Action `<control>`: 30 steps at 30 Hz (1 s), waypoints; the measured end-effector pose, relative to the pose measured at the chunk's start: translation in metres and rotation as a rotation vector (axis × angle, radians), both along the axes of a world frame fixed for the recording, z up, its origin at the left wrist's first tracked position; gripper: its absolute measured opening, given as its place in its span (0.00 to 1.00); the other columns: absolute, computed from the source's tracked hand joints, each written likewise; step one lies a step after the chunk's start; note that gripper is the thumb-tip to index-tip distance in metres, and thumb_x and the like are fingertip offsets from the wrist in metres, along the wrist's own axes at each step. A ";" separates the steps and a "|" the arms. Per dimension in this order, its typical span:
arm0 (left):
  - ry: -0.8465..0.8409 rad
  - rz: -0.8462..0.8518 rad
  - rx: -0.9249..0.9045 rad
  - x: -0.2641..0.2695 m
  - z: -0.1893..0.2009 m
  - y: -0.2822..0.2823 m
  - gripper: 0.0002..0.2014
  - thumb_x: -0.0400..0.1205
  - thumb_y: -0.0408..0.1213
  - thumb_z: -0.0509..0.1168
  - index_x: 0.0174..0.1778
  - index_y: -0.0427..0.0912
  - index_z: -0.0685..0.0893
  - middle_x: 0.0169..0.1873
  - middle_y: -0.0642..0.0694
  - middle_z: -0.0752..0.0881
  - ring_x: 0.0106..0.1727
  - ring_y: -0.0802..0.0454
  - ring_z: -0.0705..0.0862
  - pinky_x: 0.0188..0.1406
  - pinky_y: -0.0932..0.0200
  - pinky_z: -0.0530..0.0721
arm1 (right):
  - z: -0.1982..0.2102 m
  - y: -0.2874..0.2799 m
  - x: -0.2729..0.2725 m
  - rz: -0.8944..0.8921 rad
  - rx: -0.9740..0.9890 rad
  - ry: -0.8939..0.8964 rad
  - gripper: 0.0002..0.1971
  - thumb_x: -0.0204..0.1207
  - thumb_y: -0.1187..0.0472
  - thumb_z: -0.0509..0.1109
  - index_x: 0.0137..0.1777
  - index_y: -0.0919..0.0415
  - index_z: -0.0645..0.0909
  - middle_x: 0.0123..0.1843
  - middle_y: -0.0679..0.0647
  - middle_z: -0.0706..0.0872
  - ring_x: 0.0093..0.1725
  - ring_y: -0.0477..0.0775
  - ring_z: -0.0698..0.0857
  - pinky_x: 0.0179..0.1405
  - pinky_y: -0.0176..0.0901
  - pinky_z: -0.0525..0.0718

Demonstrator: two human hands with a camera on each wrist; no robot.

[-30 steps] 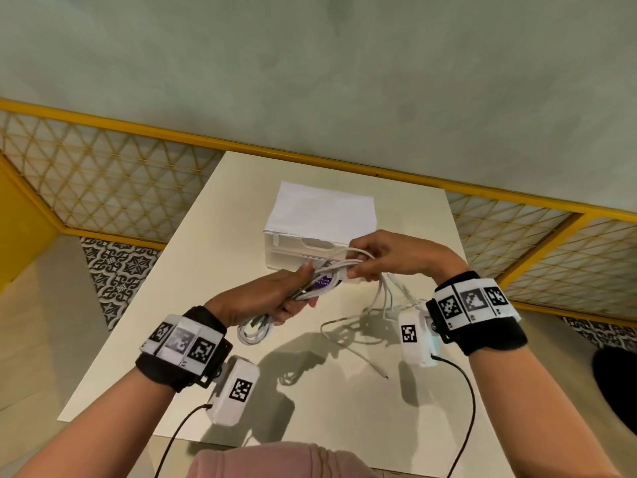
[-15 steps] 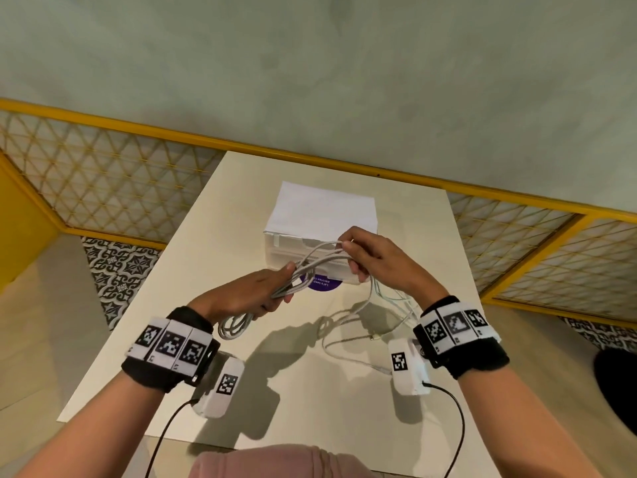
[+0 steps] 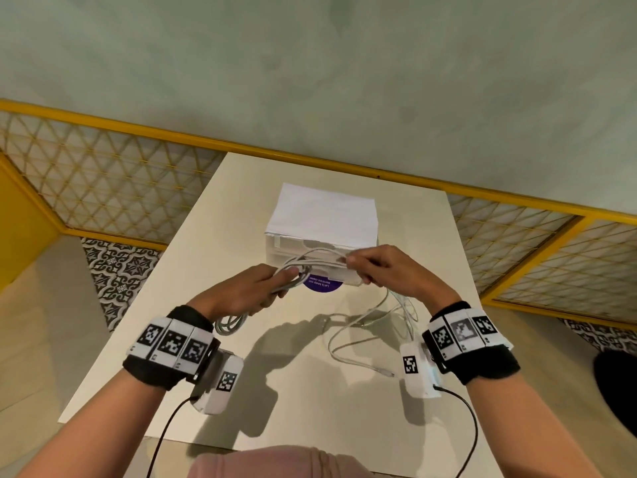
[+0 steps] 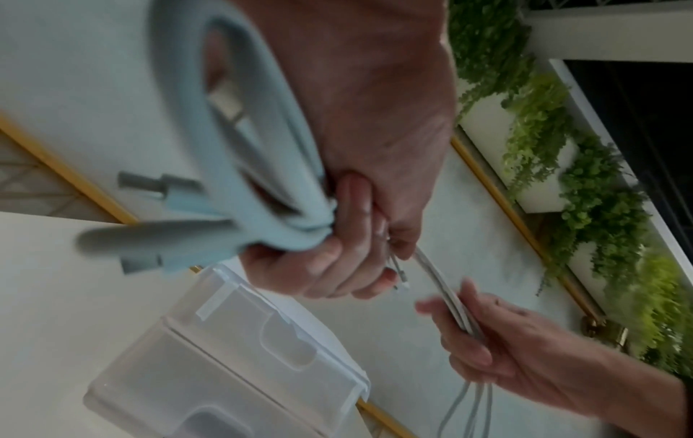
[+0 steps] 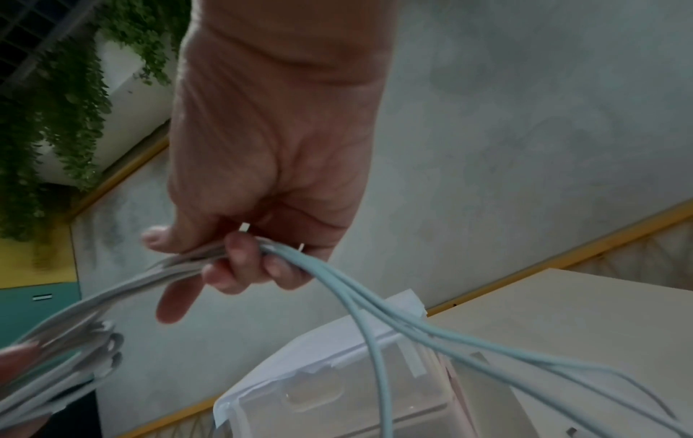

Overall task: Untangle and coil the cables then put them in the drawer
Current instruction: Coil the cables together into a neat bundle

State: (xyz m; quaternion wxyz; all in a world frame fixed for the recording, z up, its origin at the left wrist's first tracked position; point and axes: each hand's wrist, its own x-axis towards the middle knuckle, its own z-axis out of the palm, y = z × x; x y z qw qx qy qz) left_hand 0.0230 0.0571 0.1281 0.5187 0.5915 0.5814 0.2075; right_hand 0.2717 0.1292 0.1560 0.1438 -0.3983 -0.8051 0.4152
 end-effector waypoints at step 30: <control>0.184 -0.051 0.010 -0.003 0.000 0.000 0.24 0.80 0.61 0.58 0.29 0.45 0.68 0.20 0.51 0.68 0.21 0.54 0.65 0.23 0.62 0.68 | -0.019 -0.013 -0.019 -0.225 0.271 0.078 0.12 0.87 0.58 0.52 0.45 0.55 0.74 0.30 0.29 0.79 0.28 0.45 0.70 0.29 0.33 0.68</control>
